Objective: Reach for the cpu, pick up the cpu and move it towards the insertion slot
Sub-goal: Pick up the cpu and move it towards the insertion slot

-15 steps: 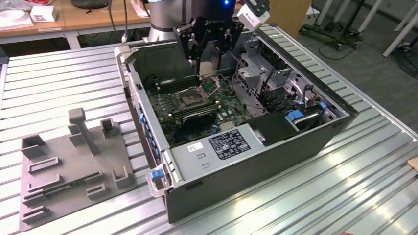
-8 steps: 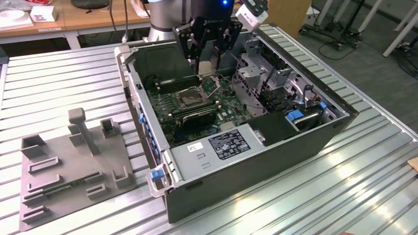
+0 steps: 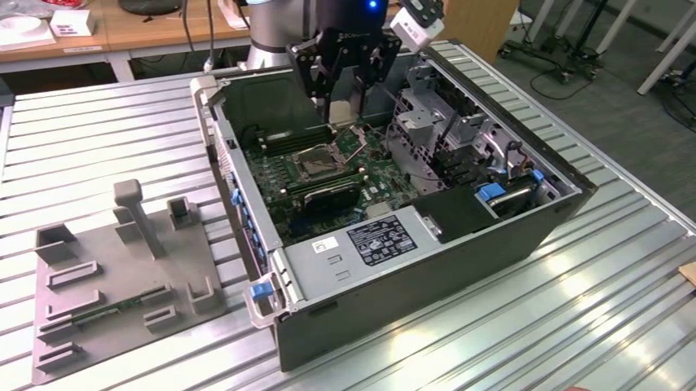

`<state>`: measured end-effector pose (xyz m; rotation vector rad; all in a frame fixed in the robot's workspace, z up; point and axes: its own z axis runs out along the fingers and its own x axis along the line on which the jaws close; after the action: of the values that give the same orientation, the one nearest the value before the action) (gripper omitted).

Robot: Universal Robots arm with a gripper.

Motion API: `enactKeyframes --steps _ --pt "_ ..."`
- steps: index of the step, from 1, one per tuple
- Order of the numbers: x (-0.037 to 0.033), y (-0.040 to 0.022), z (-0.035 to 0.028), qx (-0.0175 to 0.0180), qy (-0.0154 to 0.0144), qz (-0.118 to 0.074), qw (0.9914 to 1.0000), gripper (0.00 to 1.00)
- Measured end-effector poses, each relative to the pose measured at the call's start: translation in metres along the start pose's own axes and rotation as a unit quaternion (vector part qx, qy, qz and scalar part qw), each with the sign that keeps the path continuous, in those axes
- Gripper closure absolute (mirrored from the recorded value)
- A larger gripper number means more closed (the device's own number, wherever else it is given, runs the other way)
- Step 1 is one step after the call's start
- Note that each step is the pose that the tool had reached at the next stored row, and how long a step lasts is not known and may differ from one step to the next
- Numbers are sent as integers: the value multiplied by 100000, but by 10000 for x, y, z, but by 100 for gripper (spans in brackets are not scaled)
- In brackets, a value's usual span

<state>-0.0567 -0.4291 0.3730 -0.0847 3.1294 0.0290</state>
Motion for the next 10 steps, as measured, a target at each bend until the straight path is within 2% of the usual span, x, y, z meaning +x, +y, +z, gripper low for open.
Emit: enactKeyframes --steps 10 --pt "-1 27 15 -262 -12 1 100000 46"
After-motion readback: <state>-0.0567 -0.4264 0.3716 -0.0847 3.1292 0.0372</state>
